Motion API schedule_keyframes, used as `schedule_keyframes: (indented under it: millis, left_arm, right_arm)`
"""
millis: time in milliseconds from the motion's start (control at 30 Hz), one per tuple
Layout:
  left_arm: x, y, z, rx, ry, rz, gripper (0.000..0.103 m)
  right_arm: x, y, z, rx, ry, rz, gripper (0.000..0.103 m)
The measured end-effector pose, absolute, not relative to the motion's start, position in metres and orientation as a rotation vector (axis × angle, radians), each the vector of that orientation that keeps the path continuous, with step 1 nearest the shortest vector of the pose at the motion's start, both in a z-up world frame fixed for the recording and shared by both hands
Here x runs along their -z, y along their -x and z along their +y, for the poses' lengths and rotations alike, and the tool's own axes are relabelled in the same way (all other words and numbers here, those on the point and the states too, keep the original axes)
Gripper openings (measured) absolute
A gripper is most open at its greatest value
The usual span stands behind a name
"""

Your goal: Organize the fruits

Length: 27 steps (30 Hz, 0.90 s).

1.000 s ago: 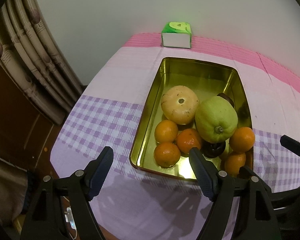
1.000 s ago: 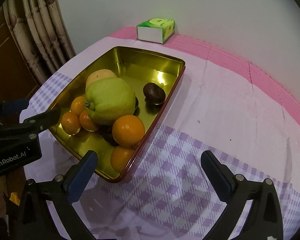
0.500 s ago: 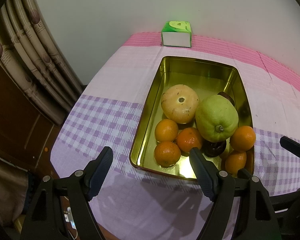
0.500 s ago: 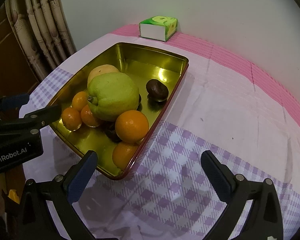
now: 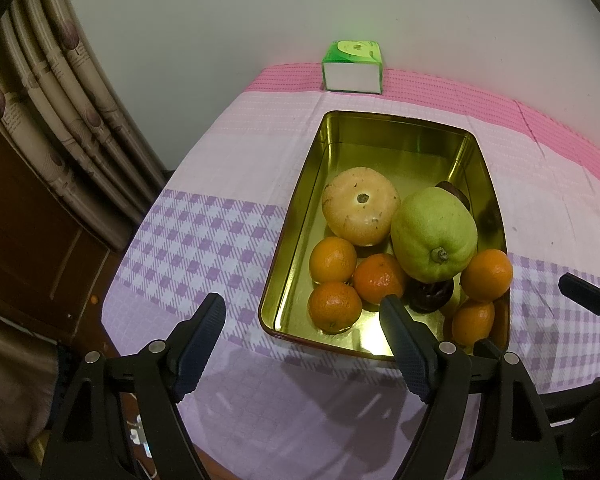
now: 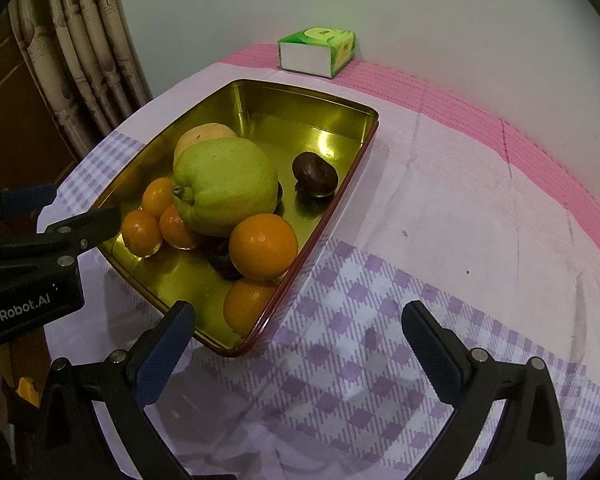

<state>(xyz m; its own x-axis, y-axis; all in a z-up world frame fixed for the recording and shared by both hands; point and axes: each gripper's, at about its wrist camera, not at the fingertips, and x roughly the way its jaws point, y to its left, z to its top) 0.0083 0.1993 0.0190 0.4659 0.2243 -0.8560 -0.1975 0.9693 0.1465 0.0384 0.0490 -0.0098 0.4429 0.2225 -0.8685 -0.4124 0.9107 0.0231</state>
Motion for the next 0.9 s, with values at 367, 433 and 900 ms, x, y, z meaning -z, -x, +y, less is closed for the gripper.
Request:
schedule_keyframes:
  millis: [367, 433, 900]
  left_arm:
    - [-0.0187, -0.008, 0.1986, -0.261, -0.028, 1.054, 0.08]
    - [-0.0187, -0.0074, 0.1988, -0.261, -0.028, 1.055, 0.08]
    - [-0.0193, -0.0075, 0.2001, -0.263, -0.031, 1.056, 0.08]
  right_arm:
    - [0.0105, -0.0371, 0.0493, -0.399, 0.204, 1.044, 0.102]
    - [0.0104, -0.0371, 0.0497, -0.4, 0.202, 1.046, 0.102]
    - [0.0106, -0.0364, 0.05, -0.409, 0.205, 1.046, 0.102]
